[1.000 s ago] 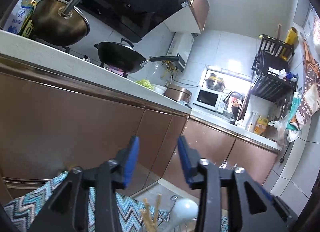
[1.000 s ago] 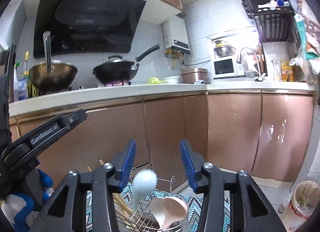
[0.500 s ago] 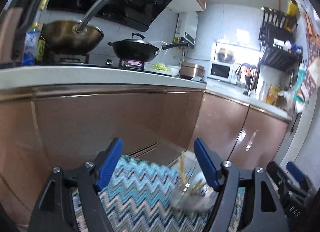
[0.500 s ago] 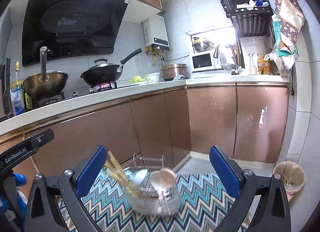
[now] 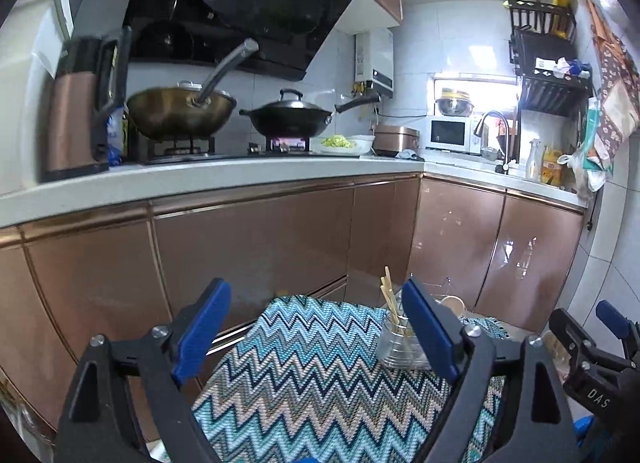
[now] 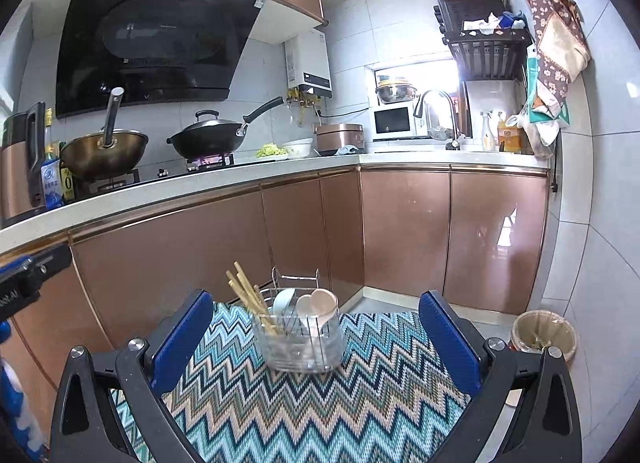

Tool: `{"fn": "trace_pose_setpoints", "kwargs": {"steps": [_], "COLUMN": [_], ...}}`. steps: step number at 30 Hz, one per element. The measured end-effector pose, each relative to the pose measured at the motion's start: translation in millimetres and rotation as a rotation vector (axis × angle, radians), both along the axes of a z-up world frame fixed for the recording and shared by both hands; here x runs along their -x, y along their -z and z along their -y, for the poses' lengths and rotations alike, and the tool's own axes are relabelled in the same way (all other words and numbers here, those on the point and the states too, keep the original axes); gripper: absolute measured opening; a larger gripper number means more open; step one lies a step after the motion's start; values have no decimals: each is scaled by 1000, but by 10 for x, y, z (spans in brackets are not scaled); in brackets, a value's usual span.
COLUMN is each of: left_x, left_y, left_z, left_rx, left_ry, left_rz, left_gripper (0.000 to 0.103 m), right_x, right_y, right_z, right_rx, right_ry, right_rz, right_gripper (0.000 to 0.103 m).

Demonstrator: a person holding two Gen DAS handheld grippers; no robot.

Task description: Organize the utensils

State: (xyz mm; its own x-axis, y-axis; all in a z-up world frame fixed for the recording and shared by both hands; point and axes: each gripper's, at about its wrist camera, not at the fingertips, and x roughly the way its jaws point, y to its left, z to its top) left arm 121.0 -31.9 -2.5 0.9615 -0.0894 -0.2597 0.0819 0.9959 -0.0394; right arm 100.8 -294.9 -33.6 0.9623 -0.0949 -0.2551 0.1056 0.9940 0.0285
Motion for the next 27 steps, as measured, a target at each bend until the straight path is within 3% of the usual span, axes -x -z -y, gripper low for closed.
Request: {"fn": "trace_pose_setpoints", "kwargs": {"steps": [16, 27], "left_x": [600, 691], "left_y": [-214, -227], "left_z": [-164, -237], "left_rx": [-59, -68], "left_ry": [-30, -79], "left_rz": [90, 110], "left_gripper": [88, 88], "right_x": [575, 753], "right_y": [-220, -317], "right_z": [-152, -193], "right_rx": [40, 81], "right_ry": [20, 88], "right_rz": [75, 111], "right_gripper": [103, 103]}}
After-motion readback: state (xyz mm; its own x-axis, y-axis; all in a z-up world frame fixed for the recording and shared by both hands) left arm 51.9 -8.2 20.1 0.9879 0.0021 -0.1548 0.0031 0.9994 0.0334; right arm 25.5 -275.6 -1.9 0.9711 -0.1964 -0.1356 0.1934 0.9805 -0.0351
